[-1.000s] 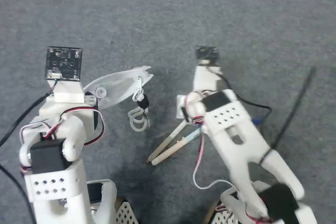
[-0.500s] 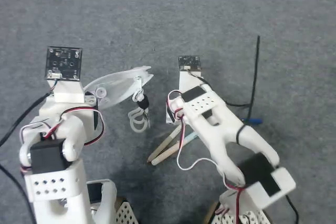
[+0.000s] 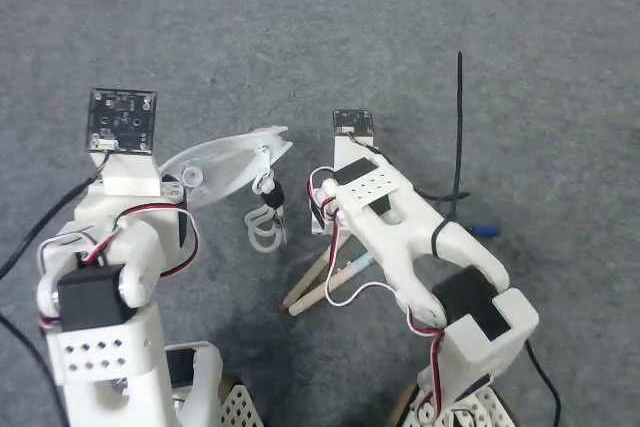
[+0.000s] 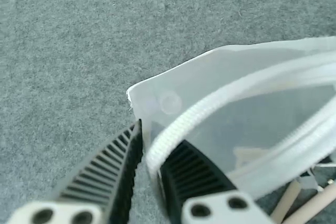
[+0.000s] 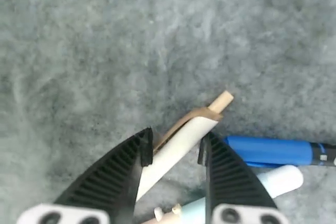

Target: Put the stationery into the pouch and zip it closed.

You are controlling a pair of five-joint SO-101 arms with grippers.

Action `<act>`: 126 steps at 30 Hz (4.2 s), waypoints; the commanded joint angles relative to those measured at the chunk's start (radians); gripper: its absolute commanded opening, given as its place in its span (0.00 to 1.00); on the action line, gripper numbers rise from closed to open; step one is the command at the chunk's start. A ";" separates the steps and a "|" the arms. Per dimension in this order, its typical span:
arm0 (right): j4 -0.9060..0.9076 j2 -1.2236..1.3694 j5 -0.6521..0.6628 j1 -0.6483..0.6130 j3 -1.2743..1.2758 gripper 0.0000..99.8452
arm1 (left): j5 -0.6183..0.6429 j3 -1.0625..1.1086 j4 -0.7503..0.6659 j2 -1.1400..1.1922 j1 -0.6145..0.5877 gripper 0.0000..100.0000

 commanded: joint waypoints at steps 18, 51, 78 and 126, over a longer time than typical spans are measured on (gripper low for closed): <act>0.018 -0.124 -0.011 0.044 -0.083 0.01 | -0.008 0.005 -0.040 -0.009 -0.006 0.01; 0.289 -0.581 -0.006 0.036 -0.081 0.01 | -0.008 0.007 -0.040 -0.005 -0.006 0.01; 0.280 -1.046 -0.006 0.035 0.126 0.01 | -0.008 0.008 -0.041 -0.005 -0.005 0.01; -0.283 -1.420 0.118 -0.125 0.152 0.01 | -0.008 0.008 -0.041 -0.005 0.000 0.01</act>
